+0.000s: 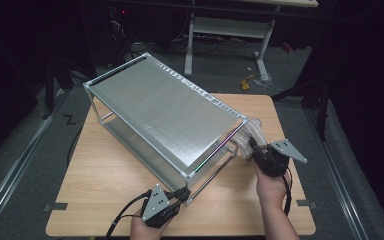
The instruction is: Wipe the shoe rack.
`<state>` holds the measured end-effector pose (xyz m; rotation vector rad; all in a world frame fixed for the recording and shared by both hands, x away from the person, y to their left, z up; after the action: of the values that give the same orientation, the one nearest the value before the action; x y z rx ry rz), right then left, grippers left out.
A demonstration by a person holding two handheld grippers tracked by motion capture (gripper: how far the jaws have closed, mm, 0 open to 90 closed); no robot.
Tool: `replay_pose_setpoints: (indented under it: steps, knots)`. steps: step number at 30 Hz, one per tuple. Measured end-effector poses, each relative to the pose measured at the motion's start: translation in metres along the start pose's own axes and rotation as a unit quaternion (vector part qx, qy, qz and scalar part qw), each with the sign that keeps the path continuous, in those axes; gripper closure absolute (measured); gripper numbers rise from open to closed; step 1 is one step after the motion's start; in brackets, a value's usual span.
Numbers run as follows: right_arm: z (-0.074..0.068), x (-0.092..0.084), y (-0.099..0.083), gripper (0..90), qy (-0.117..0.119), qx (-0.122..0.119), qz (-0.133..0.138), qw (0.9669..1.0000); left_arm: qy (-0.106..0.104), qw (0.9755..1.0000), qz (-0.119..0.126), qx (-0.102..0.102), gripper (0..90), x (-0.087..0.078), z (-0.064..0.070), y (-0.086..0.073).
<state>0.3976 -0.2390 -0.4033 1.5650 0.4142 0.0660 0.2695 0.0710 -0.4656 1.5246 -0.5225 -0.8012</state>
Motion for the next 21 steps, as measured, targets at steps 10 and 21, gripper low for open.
replay_pose_setpoints:
  steps: [10,21]
  knots:
    - [0.005,0.009,-0.030,72.2,-0.008,0.001,-0.044,0.9990,-0.002,1.0000,-0.001,0.001,81.2,-0.001,0.000,0.000]
    - [0.008,0.021,-0.082,72.1,-0.010,-0.007,-0.120,0.9926,-0.006,1.0000,-0.004,0.001,81.1,-0.005,-0.001,0.000]
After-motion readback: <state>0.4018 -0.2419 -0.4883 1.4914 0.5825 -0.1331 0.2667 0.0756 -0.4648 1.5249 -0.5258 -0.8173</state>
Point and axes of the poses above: each handheld gripper's, and its own axes: x roughly forward along the jaws, y roughly out of its top, z roughly to its right, the point moved 2 cm from there along x, roughly forward along the jaws, and after that the axes turned 5 degrees about z, right-handed, at the moved point
